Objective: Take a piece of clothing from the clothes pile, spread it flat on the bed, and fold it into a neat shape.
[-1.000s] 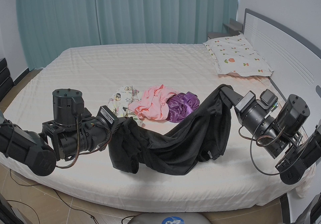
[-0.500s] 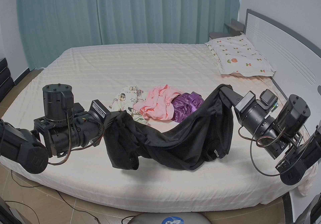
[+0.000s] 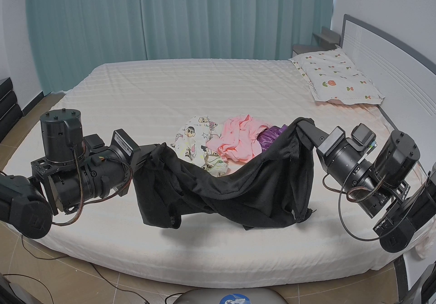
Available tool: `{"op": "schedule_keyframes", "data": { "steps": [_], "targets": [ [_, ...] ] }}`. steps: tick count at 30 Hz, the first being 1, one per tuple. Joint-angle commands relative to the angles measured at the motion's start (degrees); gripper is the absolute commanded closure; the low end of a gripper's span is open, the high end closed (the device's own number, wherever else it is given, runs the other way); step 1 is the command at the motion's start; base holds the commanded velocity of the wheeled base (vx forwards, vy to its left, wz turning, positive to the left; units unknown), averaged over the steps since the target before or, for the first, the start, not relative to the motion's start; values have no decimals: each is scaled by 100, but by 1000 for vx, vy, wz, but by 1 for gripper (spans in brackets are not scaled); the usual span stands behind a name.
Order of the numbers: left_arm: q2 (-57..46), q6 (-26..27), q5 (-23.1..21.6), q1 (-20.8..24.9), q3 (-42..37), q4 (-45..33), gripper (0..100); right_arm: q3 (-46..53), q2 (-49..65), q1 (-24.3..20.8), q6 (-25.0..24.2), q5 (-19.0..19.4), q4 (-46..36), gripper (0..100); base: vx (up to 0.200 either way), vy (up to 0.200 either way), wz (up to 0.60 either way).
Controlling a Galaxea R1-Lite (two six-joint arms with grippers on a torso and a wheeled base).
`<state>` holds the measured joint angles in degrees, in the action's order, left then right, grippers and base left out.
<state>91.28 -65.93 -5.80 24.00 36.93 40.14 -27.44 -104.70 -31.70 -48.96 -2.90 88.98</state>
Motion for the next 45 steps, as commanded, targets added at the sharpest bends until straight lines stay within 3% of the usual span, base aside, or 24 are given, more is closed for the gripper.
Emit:
{"op": "schedule_keyframes", "data": {
  "steps": [1,45],
  "targets": [
    [-23,1,0,-1,-1,2,100,2,-15,-3,0,0,85,100,0,200,0],
    [232,1,-158,-62,-27,20,100,2,-173,-328,9,-9,93,100,0,200,0]
  ]
}}
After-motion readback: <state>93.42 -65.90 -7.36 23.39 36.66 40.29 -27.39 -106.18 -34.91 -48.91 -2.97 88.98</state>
